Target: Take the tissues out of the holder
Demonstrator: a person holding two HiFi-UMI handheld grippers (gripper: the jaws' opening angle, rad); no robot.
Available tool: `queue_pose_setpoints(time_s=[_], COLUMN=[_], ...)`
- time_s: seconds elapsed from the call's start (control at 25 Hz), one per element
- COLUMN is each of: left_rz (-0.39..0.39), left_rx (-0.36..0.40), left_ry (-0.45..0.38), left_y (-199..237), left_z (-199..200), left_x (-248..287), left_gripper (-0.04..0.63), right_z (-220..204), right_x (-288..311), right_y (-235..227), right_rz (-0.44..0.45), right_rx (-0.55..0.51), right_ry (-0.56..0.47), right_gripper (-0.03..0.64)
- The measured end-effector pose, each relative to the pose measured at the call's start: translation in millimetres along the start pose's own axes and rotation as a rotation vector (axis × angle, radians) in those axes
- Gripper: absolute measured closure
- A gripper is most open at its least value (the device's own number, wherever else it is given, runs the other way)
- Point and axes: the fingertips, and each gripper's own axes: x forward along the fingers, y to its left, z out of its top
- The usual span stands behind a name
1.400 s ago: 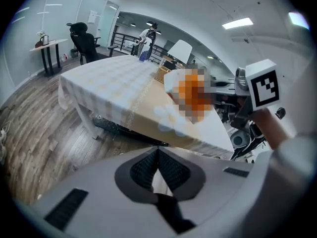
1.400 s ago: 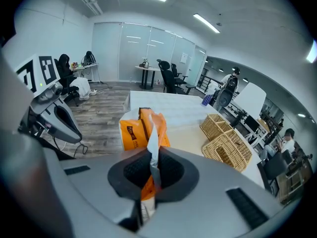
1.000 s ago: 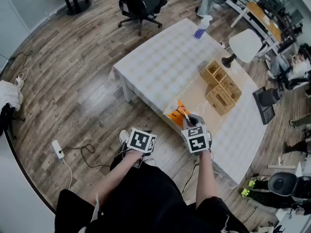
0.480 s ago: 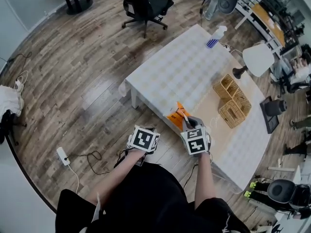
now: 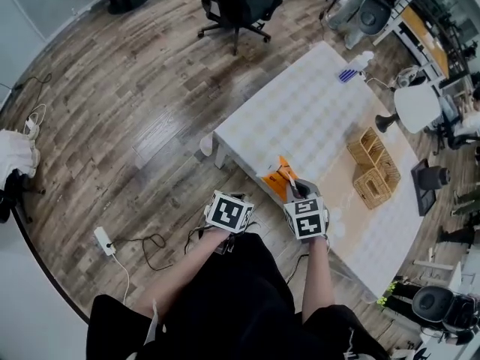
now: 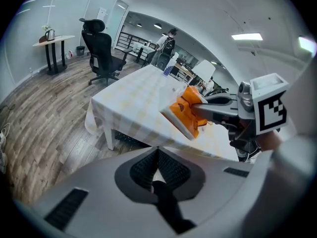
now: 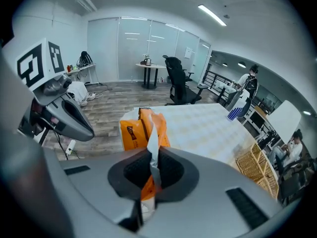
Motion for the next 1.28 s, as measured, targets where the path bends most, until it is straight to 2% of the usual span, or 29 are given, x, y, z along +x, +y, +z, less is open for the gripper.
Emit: queue_pose_setpoints(time_s=[0.48,0.84,1.28], left_rz=[0.035,0.048,0.084], left_rx=[-0.058,-0.086,-0.032], left_ry=[-0.011,0.005,0.03], left_y=[40.4,56.4,46.8], left_z=[38.7,88.6,158.6], left_x=[4.3,32.1,70.9], left_gripper=[0.596,0.597,0.597], right_z=[52.2,81.3,107.3], right_x=[49.6,91.4,125.4], right_y=[-9.0,-43.7,-110.9], right_rz=[0.031,0.063,0.079], right_rx=[-0.056,-0.09,-0.096], right_ry=[0.004,0.011,-0.02], right_gripper=[0.603,0.602,0.602])
